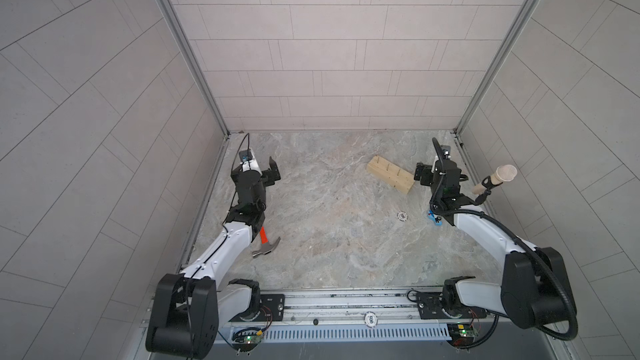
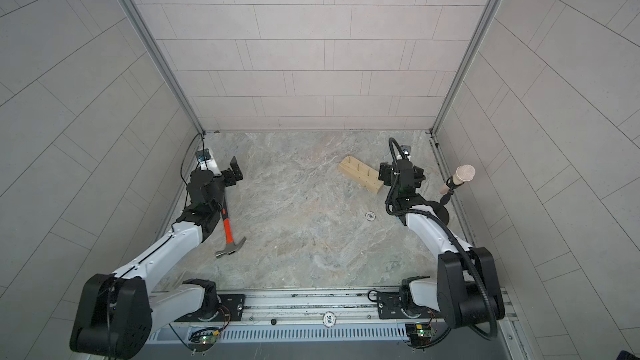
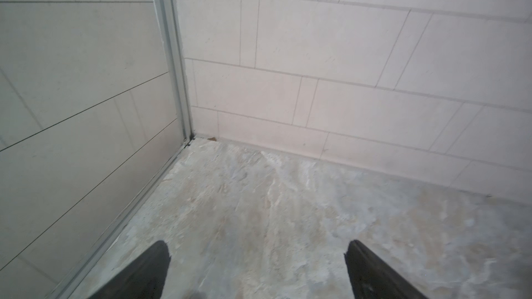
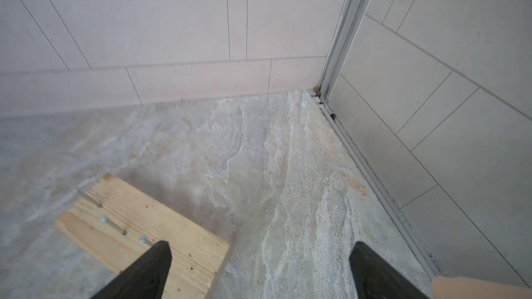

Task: Use a claw hammer to pull out a nail
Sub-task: Move the hammer to the center of the board.

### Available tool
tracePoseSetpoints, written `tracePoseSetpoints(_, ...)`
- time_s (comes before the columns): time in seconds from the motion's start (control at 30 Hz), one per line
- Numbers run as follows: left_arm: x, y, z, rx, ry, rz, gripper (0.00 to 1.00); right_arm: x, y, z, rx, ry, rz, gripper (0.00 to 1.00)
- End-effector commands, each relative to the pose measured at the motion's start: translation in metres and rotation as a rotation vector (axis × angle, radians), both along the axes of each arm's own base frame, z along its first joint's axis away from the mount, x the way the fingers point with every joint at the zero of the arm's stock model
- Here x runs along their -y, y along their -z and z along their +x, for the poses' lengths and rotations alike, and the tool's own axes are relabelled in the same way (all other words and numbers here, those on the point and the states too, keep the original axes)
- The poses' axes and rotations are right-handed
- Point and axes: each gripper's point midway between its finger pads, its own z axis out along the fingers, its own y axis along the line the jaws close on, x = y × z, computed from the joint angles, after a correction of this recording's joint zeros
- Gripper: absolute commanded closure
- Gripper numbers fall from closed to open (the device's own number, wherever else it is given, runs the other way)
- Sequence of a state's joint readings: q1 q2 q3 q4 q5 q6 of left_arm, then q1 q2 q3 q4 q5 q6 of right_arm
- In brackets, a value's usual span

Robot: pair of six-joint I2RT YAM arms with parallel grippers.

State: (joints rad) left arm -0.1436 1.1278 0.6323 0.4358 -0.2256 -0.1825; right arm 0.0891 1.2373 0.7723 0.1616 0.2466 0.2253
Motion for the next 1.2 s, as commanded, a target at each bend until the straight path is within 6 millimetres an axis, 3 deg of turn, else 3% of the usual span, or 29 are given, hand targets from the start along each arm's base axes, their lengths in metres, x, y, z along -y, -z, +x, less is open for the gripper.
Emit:
tracePoseSetpoints(0.0,0.032,-0.009,-0.004,-0.105,0.104,-0.194,0.0,-0.025,-0.009,-0.019,-0.101,-0.046,0.162,0.01)
tracePoseSetpoints(0.13,0.075,-0.036,-0.007,-0.151,0.222,-0.401,0.0,-0.076,-0.042,-0.032,-0.088,-0.123,0.302,0.0)
tracePoseSetpoints(0.27,0.119,-0.047,-0.02,-0.225,0.31,-0.566,0.0,-0.137,-0.061,-0.046,-0.059,-0.183,0.48,0.0)
tracePoseSetpoints(0.4,0.169,-0.061,-0.039,-0.254,0.437,-0.619,0.0,-0.191,-0.073,-0.053,-0.031,-0.268,0.522,0.0)
tracePoseSetpoints(0.53,0.179,-0.077,-0.052,-0.237,0.459,-0.579,0.0,-0.237,-0.084,-0.047,-0.043,-0.403,0.591,0.0)
tracePoseSetpoints(0.6,0.179,-0.072,-0.056,-0.251,0.463,-0.593,0.0,-0.256,-0.095,-0.04,-0.014,-0.47,0.624,0.01)
tracePoseSetpoints(0.7,0.163,-0.066,-0.055,-0.26,0.397,-0.582,0.0,-0.254,-0.09,-0.029,-0.061,-0.407,0.625,0.0)
tracePoseSetpoints(0.8,0.116,-0.027,-0.05,-0.405,0.196,-0.553,0.0,-0.25,-0.083,-0.015,-0.091,-0.371,0.648,0.0)
tracePoseSetpoints(0.87,0.086,0.003,-0.061,-0.516,0.068,-0.492,0.0,-0.244,-0.077,-0.011,-0.098,-0.327,0.644,0.0)
tracePoseSetpoints(0.97,0.05,0.032,-0.082,-0.599,-0.065,-0.368,0.0,-0.23,-0.076,-0.01,-0.082,-0.273,0.587,0.0)
tracePoseSetpoints(1.17,0.007,0.087,-0.118,-0.747,-0.193,-0.314,0.0,-0.201,-0.08,-0.011,-0.045,-0.196,0.452,0.01)
